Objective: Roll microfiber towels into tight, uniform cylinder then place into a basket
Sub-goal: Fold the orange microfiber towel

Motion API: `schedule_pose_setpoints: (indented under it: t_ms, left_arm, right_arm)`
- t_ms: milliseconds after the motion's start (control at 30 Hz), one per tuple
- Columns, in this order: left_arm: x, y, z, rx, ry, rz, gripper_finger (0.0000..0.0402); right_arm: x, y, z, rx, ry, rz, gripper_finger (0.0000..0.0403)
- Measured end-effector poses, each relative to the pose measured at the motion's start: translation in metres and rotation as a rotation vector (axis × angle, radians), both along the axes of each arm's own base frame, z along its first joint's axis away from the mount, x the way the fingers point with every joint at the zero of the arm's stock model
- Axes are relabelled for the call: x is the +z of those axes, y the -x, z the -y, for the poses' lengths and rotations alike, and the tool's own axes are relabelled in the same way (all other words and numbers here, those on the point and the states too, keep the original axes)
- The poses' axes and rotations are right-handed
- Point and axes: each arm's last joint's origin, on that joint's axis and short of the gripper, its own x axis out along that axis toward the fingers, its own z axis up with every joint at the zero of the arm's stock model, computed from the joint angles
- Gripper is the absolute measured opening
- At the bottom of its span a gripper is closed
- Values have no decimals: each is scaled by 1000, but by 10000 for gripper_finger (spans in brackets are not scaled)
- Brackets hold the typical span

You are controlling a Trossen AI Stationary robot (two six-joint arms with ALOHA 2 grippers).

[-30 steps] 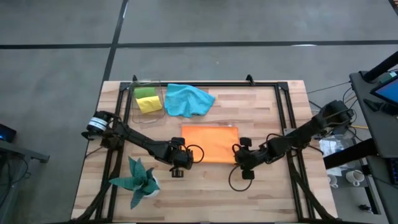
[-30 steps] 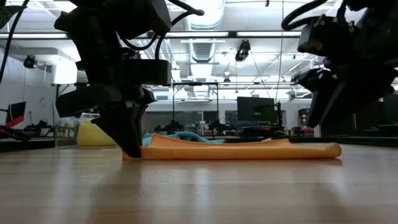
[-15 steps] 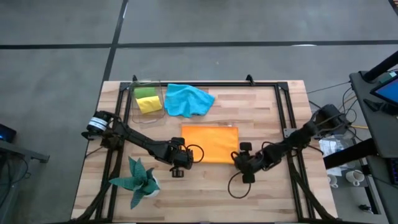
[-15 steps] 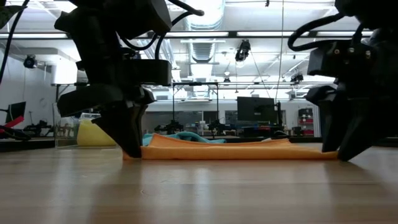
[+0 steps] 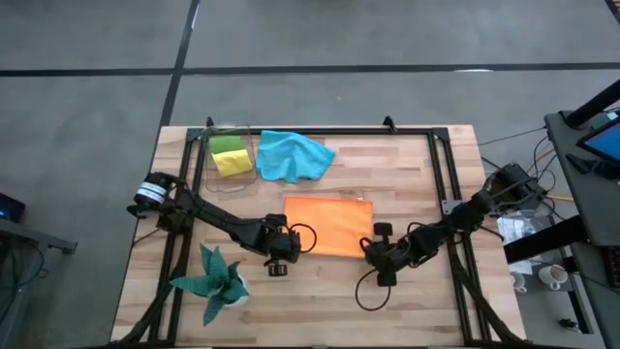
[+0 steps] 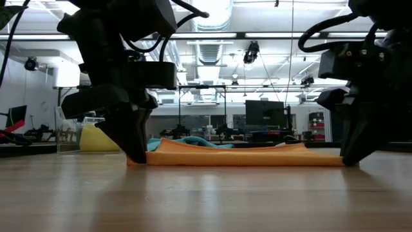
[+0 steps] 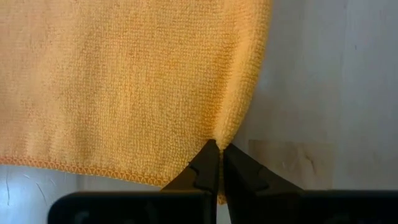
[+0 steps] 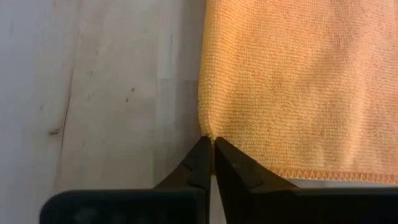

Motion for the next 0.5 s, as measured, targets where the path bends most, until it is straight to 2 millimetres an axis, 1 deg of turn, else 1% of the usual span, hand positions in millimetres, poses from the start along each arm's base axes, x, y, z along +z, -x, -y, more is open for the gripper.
schedule_pose_setpoints:
  t_ms: [133,267,367,500]
  left_arm:
    - [0,1,1,19,58,-14,0]
    - [8,0,8,-3,176,-23,0]
    - [21,2,10,-18,228,-9,0]
    - [40,7,7,-24,245,44,0]
  right_arm:
    - [4,1,-1,1,-13,12,10]
    - [16,4,-3,32,-81,11,9]
    - [30,6,-4,50,-134,56,9]
    - [48,12,0,46,-148,101,9]
